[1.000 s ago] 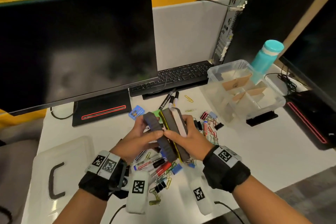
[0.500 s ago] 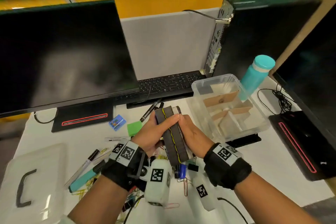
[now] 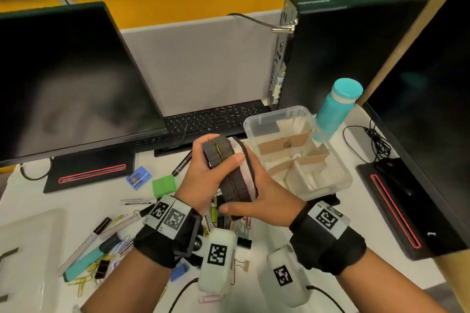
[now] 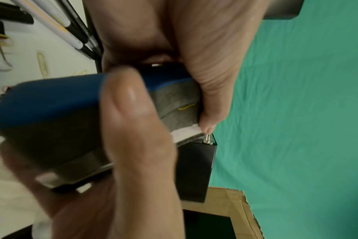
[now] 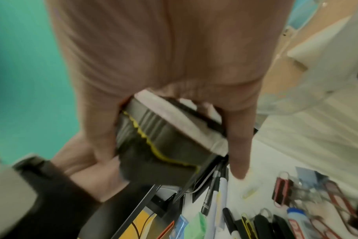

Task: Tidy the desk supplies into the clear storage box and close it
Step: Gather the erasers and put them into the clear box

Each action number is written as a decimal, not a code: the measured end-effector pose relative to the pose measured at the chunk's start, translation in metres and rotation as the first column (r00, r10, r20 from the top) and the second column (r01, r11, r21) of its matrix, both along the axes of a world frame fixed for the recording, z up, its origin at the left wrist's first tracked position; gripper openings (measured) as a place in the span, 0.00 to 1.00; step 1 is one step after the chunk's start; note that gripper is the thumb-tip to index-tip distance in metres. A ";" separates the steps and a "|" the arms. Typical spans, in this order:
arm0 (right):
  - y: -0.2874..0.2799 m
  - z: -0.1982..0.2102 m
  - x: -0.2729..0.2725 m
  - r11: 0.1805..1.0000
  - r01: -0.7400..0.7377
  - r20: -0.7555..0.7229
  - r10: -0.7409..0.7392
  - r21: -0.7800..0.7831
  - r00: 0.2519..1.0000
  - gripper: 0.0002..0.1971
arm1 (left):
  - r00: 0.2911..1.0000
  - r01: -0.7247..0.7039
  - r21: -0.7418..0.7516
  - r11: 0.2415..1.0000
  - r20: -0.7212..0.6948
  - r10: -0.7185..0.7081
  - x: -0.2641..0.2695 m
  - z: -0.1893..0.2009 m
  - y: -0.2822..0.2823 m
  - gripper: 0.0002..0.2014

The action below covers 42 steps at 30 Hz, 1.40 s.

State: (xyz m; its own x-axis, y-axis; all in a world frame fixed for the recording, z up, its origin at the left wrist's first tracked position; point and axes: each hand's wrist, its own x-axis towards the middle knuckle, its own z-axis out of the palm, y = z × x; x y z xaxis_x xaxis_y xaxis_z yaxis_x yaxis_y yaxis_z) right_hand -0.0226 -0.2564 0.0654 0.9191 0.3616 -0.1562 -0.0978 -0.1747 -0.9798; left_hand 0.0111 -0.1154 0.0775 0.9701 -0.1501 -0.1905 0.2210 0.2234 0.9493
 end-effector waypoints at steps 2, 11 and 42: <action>0.002 -0.005 0.001 0.985 0.118 0.069 -0.110 -0.127 0.992 0.56 | 0.999 -0.034 0.027 0.999 0.036 0.033 0.003 -0.001 -0.004 0.32; -0.007 0.003 0.007 0.886 0.185 0.277 -0.067 -0.425 0.959 0.50 | 0.992 -0.073 0.291 0.954 0.116 0.041 0.020 0.024 -0.003 0.34; -0.106 0.039 0.130 0.238 0.201 0.220 0.056 -0.950 0.974 0.35 | 0.885 0.087 0.695 0.714 0.275 -0.376 0.107 -0.022 -0.063 0.23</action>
